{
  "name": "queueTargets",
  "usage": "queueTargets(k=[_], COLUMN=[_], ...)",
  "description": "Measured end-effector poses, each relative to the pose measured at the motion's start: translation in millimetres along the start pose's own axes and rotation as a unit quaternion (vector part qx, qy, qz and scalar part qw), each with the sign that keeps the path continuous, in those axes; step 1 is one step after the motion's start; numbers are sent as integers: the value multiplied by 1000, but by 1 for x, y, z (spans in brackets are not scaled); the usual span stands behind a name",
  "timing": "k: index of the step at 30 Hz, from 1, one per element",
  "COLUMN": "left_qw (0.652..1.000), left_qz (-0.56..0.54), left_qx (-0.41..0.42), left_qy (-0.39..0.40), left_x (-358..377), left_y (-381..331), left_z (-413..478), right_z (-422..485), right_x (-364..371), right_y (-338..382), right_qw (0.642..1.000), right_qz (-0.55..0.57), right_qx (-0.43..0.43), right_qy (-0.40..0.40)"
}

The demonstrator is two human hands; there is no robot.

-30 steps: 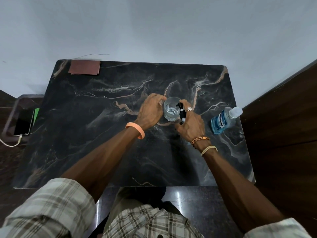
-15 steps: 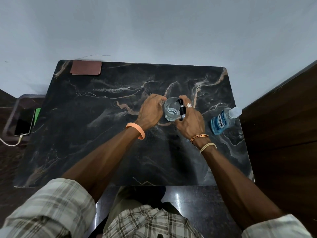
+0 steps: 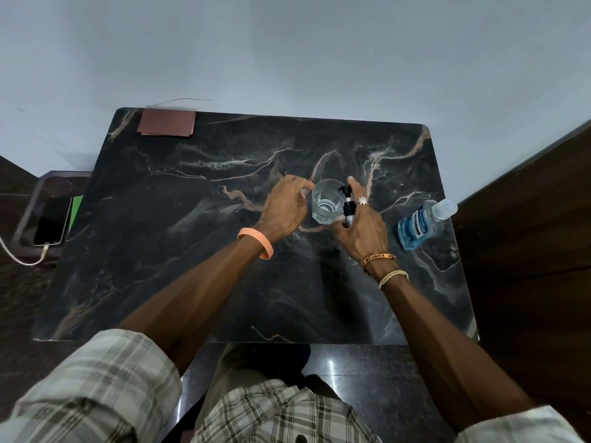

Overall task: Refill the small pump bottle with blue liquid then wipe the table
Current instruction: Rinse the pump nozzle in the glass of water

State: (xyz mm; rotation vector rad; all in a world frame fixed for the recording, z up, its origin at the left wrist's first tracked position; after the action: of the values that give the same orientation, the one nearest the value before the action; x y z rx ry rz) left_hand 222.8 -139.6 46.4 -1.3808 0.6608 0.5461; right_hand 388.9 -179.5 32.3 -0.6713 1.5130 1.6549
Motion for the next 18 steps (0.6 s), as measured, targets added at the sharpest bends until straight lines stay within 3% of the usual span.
queueTargets(k=[5, 9, 14, 18], left_qw=[1000, 998, 977, 970], left_qz=[-16, -64, -173, -164], left_qx=[-1, 20, 26, 27], left_qy=[8, 21, 122, 177], left_x=[7, 11, 21, 22], left_y=[4, 1, -4, 10], left_z=[-2, -9, -32, -45], right_z=[-3, -10, -11, -5], right_x=[-9, -8, 5, 15], right_y=[4, 22, 40, 60], right_qw=[993, 988, 986, 979], right_qz=[110, 151, 164, 200], right_qx=[21, -31, -35, -19], right_qy=[-25, -12, -5, -17])
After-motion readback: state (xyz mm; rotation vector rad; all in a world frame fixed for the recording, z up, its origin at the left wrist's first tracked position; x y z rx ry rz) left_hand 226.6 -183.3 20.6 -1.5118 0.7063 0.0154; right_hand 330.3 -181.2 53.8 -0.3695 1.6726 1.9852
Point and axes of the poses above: each hand's wrist, its own z-axis towards the middle knuckle, its own x-axis out of the palm, y = z × x, the point moved 10 cm from there along z, towards the middle knuckle, and after that the axes turned 6 degrees about -y, right-handed, at the moved point
